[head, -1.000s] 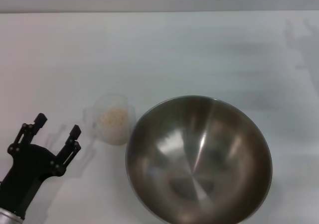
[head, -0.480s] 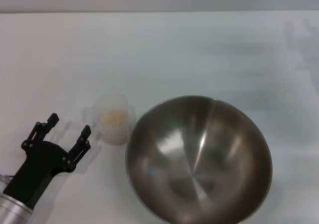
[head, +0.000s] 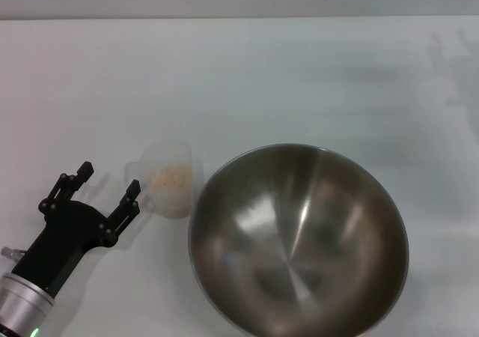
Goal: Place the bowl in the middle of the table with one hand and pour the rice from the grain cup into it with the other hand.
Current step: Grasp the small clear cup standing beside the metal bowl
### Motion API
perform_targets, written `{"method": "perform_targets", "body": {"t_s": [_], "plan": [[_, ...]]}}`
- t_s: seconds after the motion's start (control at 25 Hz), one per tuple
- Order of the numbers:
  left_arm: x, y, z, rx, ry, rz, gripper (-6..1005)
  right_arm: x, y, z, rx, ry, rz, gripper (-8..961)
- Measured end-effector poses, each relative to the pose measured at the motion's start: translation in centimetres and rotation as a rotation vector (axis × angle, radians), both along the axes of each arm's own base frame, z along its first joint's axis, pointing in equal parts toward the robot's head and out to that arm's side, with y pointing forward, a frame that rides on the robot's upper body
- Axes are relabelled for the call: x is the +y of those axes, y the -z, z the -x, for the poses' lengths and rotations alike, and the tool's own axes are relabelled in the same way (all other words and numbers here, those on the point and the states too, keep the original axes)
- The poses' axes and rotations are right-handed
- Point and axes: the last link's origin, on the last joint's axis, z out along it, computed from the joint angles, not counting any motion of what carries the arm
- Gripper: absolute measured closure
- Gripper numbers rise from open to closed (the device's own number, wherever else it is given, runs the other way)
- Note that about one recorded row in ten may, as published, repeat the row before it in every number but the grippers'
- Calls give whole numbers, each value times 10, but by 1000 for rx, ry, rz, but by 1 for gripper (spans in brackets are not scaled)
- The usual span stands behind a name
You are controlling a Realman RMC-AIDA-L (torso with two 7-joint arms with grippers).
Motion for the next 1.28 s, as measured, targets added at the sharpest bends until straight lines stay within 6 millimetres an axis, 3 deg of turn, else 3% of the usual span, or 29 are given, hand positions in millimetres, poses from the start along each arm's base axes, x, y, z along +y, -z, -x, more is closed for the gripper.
{"method": "perform_targets", "body": {"t_s": [0.64, 1.2, 1.28], "plan": [[19, -3, 0, 20, -14, -13, 255, 2, 0, 2, 0, -1, 2, 396], [21, -1, -2, 15, -21, -12, 259, 5, 0, 4, 0, -4, 5, 390], [21, -1, -2, 15, -21, -12, 322, 5, 0, 4, -1, -2, 6, 389]]}}
